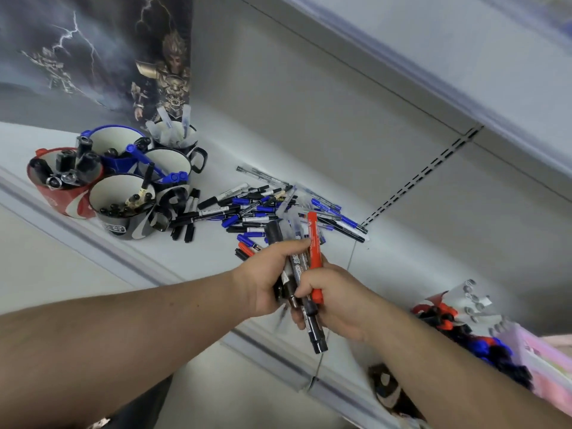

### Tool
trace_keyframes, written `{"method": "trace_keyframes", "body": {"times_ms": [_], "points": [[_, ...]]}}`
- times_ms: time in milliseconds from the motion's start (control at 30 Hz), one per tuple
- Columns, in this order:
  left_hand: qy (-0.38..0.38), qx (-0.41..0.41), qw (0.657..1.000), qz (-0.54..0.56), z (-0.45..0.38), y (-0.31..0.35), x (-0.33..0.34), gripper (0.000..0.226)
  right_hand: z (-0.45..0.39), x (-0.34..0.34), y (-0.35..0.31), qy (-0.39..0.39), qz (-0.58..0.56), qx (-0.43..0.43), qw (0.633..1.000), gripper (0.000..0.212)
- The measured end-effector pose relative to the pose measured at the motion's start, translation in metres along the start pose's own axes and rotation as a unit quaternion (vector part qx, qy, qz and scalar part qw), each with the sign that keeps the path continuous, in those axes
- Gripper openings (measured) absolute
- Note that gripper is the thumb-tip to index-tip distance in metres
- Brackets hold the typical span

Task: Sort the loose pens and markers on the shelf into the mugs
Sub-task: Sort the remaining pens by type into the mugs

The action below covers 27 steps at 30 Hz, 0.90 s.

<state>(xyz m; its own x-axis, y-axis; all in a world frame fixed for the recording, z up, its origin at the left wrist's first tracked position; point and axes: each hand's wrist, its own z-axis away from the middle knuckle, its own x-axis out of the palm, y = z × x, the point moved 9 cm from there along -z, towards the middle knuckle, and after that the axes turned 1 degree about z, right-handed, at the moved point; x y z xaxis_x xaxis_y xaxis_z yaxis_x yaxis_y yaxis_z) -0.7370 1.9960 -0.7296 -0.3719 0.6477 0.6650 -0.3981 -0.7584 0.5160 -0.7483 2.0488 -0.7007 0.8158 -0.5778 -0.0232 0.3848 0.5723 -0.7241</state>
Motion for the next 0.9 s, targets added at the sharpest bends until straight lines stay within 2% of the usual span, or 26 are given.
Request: {"method": "trace_keyframes", "body": {"times_ms": [133, 233, 300, 367, 400, 500, 567, 633, 833, 900], "points": [[0.034, 0.017, 0.999, -0.027, 0.001, -0.003, 0.028, 0.024, 0.038, -0.016, -0.006, -0.057, -0.051, 0.009, 0.997, 0.033], [0.041, 0.032, 0.996, -0.075, 0.0, -0.002, 0.043, 0.021, 0.065, -0.042, 0.002, -0.072, -0.064, 0.006, 0.995, 0.047], [0.061, 0.043, 0.993, -0.096, -0.002, 0.001, 0.046, 0.016, 0.081, -0.08, 0.009, 0.007, -0.018, 0.009, 1.0, 0.045], [0.086, 0.054, 0.987, -0.121, -0.003, 0.006, 0.049, 0.011, 0.104, -0.13, 0.01, 0.133, 0.011, -0.01, 0.991, 0.02], [0.094, 0.06, 0.985, -0.135, -0.004, 0.008, 0.052, 0.01, 0.118, -0.151, 0.01, 0.177, 0.006, -0.023, 0.984, 0.017], [0.089, 0.079, 0.972, -0.201, -0.01, 0.016, 0.074, 0.008, 0.154, -0.205, 0.013, 0.288, 0.039, -0.04, 0.956, 0.046], [0.077, 0.084, 0.961, -0.251, -0.01, 0.017, 0.093, 0.013, 0.172, -0.227, 0.015, 0.357, 0.075, -0.047, 0.93, 0.043], [0.062, 0.089, 0.95, -0.292, -0.009, 0.014, 0.109, 0.012, 0.19, -0.243, 0.014, 0.422, 0.118, -0.07, 0.896, 0.03], [0.039, 0.078, 0.952, -0.293, -0.006, -0.016, 0.129, 0.005, 0.227, -0.259, 0.012, 0.511, 0.249, -0.138, 0.811, 0.008], [0.044, 0.054, 0.957, -0.281, -0.004, -0.033, 0.12, 0.004, 0.229, -0.26, 0.018, 0.529, 0.254, -0.141, 0.797, 0.01]]}}
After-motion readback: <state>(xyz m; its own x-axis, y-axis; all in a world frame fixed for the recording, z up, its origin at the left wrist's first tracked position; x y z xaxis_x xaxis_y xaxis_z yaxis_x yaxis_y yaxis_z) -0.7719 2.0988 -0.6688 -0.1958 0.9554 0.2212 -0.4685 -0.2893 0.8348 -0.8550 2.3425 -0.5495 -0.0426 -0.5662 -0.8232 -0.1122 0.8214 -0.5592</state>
